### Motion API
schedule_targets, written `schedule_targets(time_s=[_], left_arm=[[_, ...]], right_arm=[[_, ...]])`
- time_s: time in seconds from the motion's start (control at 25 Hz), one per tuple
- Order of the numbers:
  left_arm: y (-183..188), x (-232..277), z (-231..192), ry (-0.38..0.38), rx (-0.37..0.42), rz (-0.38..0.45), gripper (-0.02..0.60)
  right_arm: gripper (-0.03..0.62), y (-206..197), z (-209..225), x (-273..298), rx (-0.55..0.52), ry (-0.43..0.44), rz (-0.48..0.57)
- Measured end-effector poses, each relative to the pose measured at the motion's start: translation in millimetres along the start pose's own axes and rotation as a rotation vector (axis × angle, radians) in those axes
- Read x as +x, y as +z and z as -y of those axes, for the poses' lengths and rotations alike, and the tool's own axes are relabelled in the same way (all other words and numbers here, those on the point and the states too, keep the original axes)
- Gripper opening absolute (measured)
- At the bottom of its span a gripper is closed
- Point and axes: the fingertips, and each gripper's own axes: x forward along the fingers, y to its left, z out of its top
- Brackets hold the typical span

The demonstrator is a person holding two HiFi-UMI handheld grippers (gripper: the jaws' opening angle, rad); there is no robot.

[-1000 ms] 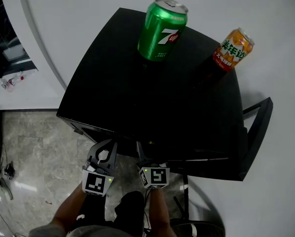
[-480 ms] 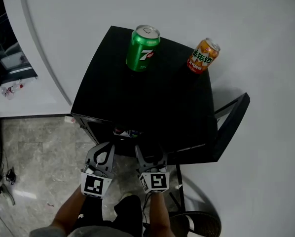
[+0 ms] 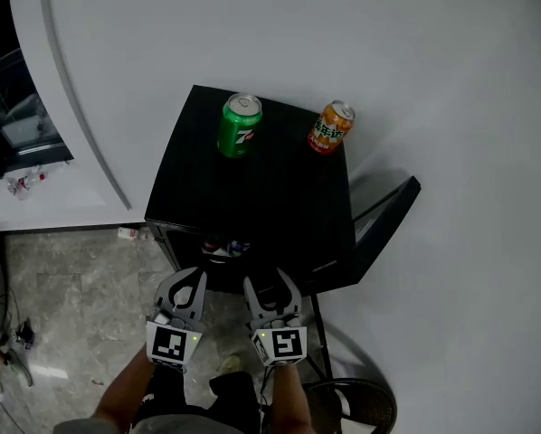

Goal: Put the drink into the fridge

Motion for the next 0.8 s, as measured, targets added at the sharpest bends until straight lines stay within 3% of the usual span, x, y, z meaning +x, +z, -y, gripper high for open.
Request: schedule_targets(time_s=[0.52,0.8], left_arm=[[84,-24,9,-0.038,0.009,0.006,0.005],[124,-35,7,-0.036,0.01,0.022,0.005]], right_arm=[[0.15,99,-5,-35,0.0,-0.04,0.011],[0.103,132,-5,-52,0.028,-0.071,0.024]])
